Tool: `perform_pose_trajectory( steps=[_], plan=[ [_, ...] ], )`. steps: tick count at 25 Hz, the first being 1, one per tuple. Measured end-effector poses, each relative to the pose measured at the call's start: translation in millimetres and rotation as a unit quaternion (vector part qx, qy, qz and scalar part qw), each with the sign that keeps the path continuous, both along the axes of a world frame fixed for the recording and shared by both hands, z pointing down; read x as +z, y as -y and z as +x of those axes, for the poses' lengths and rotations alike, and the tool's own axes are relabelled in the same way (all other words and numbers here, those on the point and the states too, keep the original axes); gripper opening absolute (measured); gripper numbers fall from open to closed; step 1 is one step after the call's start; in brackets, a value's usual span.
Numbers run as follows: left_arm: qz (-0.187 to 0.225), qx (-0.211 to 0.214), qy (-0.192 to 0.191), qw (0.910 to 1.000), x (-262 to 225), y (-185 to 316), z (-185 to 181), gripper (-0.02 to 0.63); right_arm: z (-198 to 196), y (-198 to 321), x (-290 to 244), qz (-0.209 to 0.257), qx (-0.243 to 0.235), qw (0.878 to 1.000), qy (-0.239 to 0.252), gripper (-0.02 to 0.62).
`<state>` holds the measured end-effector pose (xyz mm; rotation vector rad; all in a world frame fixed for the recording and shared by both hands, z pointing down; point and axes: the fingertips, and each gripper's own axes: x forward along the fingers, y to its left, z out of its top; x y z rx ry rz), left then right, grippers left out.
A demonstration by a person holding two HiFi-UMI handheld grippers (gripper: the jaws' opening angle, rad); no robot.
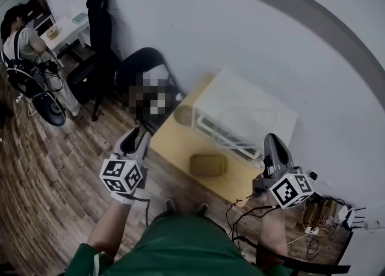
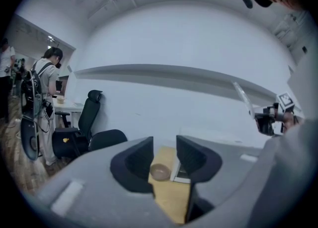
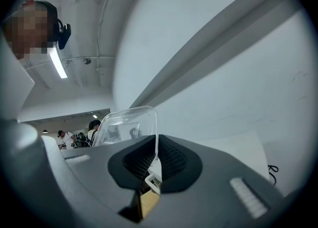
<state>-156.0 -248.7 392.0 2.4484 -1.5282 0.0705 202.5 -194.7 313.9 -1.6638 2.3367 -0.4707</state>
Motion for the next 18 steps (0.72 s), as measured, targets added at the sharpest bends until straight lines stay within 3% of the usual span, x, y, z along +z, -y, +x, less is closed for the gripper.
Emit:
perform_pose_trajectory(
  steps=[18],
  plan=[
    [-0.007,0.000,-0.003,1.0000,6.7,-0.4,5.8,0.143,1.6,0.1,-0.4,0.005,-0.005,1.000,-0.007,0.017]
  ],
)
